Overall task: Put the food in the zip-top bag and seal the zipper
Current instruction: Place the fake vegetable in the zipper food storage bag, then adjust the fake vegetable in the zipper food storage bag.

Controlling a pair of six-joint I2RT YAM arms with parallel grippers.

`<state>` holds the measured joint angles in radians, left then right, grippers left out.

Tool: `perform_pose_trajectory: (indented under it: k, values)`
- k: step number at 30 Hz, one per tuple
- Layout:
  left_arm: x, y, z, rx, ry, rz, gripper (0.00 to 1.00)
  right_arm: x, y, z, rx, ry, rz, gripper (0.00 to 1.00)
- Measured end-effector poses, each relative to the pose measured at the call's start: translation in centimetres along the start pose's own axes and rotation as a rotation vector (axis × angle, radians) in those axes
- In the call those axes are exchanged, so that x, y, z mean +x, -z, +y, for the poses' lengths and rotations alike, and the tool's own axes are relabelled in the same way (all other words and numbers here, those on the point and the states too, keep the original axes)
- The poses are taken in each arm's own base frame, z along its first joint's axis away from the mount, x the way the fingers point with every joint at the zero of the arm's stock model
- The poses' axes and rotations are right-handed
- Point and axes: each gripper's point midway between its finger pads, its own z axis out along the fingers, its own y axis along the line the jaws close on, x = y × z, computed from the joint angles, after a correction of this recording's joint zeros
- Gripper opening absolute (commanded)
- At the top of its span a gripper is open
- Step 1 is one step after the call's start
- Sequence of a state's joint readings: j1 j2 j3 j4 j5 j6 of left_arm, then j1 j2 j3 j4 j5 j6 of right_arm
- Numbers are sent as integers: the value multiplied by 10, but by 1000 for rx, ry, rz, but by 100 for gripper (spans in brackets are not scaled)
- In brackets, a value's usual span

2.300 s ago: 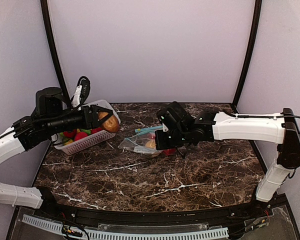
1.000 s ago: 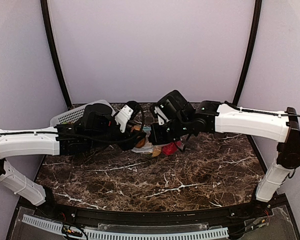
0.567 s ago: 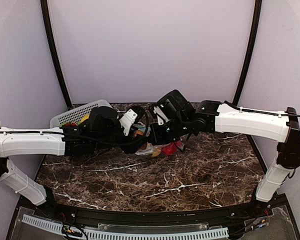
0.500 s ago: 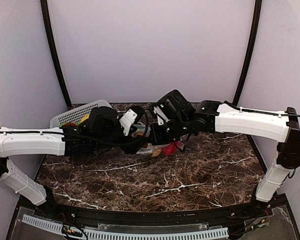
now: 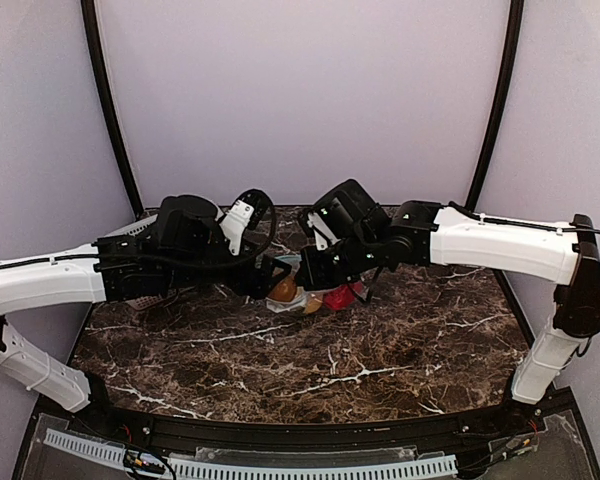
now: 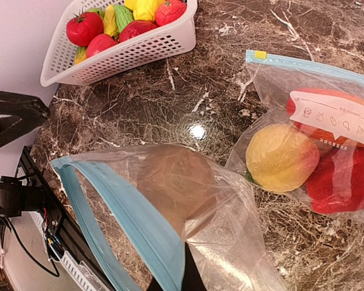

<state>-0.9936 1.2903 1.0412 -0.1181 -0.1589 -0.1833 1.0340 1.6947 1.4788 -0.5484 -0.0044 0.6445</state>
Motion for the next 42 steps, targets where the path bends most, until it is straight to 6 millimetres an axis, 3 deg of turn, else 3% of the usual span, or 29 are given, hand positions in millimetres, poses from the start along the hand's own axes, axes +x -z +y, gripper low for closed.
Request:
perform_pose_trajectory:
  k: [9,17,22,26,36,42]
  values:
    - [-2,8,5,-44,59,90,99,0,0,0,1,0,0,0]
    - [33,-23,17,-75,98,236,99,0,0,0,0,-1,0,0]
    - [30,-28,32,-91,155,229,99,1,-1,-2,3,-1,3,0]
    - [25,-33,33,-77,178,208,99,2,-1,-2,3,-1,4,0]
    - [60,-61,33,-80,185,309,99,2,-1,-3,7,-2,8,0]
    - [67,-65,41,-134,188,327,99,2,-1,-3,7,-2,8,0]
